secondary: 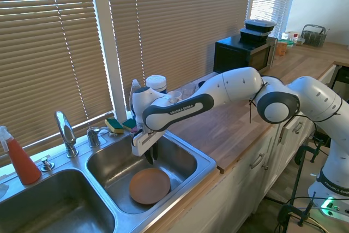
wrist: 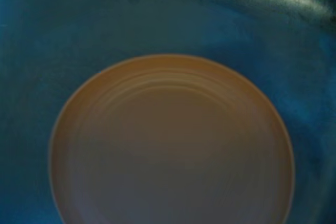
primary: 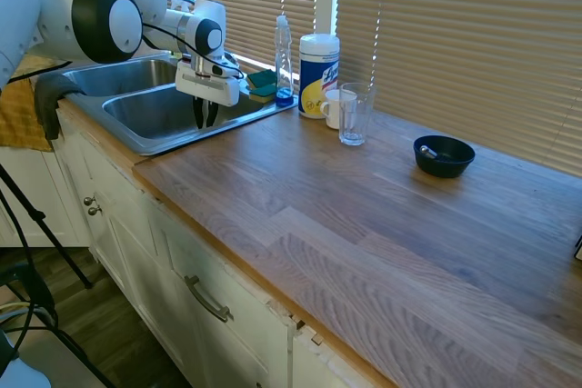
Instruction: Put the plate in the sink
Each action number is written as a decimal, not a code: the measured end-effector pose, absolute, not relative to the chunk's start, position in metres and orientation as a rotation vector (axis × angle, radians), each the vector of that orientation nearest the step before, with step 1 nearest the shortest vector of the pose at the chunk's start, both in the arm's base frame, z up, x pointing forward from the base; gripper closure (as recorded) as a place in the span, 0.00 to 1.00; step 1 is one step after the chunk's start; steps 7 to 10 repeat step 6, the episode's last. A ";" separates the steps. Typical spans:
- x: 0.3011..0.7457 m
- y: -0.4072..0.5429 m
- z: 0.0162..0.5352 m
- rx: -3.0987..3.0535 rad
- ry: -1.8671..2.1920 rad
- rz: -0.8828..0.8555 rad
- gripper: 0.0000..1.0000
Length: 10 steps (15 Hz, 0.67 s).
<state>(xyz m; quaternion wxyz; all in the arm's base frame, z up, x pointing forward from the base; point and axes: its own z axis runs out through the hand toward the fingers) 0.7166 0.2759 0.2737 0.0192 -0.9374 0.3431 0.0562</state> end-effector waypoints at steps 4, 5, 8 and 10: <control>0.713 0.275 0.312 -2.885 1.051 0.104 0.00; 0.708 0.274 0.322 -2.884 1.045 0.084 0.00; 0.702 0.273 0.331 -2.884 1.040 0.067 0.00; 0.702 0.273 0.331 -2.884 1.040 0.067 0.00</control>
